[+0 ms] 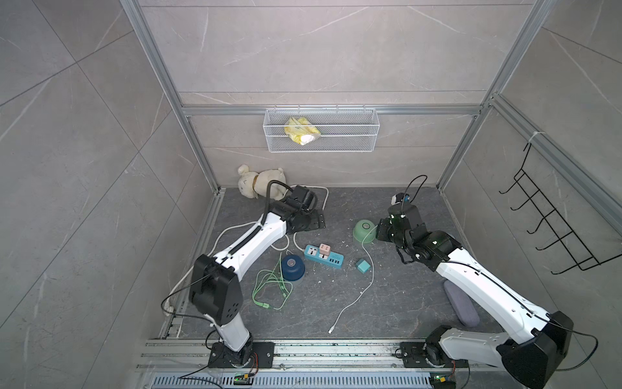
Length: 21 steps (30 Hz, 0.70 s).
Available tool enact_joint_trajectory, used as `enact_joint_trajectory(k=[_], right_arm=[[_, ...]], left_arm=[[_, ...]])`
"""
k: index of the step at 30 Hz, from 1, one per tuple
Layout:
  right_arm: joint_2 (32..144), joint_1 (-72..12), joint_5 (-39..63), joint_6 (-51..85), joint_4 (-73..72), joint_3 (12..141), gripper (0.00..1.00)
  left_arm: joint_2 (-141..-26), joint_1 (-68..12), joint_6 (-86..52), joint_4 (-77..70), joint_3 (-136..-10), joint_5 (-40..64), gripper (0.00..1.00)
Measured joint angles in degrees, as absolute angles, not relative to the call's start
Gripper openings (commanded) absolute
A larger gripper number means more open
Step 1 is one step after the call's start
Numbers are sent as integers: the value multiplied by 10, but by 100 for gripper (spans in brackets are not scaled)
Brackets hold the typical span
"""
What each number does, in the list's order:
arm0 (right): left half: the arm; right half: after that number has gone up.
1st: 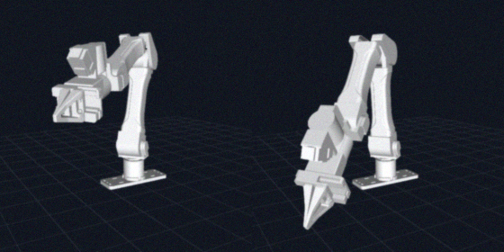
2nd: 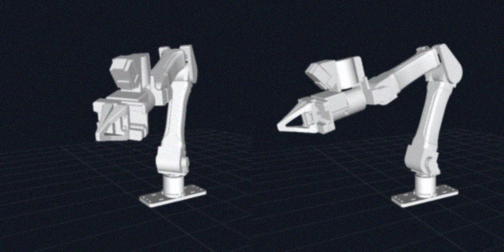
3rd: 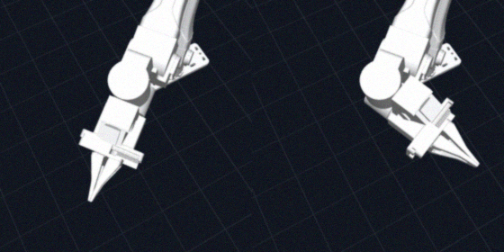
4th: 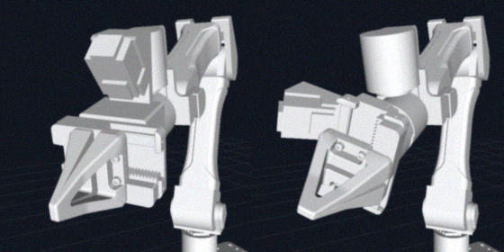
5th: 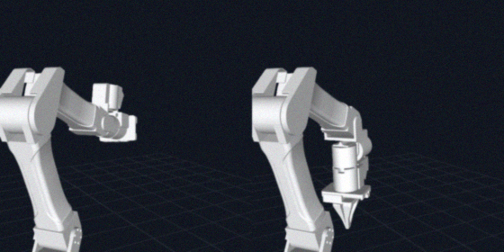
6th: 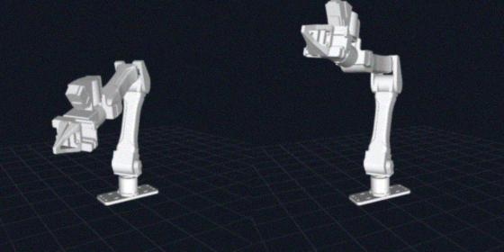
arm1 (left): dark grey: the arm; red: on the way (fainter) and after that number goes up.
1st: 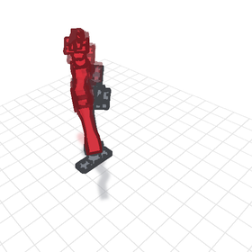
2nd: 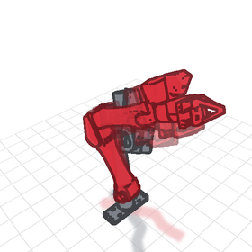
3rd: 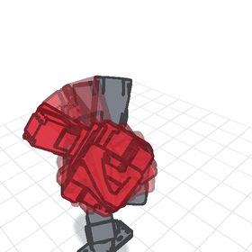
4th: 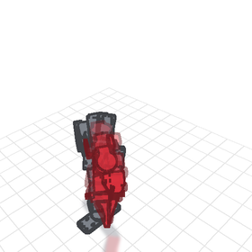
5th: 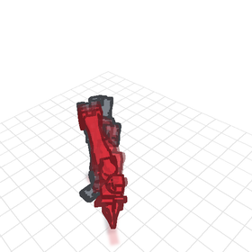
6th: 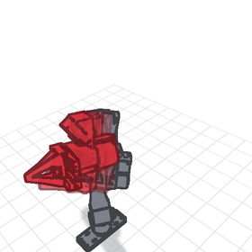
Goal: Charge the cordless meat grinders
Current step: Adjust the socket at the center of the board.
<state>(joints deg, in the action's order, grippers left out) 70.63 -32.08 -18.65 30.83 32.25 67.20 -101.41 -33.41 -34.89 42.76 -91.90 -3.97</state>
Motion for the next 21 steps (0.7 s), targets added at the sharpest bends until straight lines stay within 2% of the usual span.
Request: enact_joint_trajectory(k=[4,10,16,21], right_arm=[[695,-317,-174,308,327,662,0],[680,-310,-155,309,328,641,0],[677,-306,-141,308,328,637,0],[670,-300,-138,308,328,636,0]], left_arm=[[-1105,-342,-394,516,-1015,-85,94],[-1147,-308,-478,562,-1021,-72,90],[-1165,-270,-510,517,-985,-17,72],[-1204,-273,-540,527,-993,-16,70]])
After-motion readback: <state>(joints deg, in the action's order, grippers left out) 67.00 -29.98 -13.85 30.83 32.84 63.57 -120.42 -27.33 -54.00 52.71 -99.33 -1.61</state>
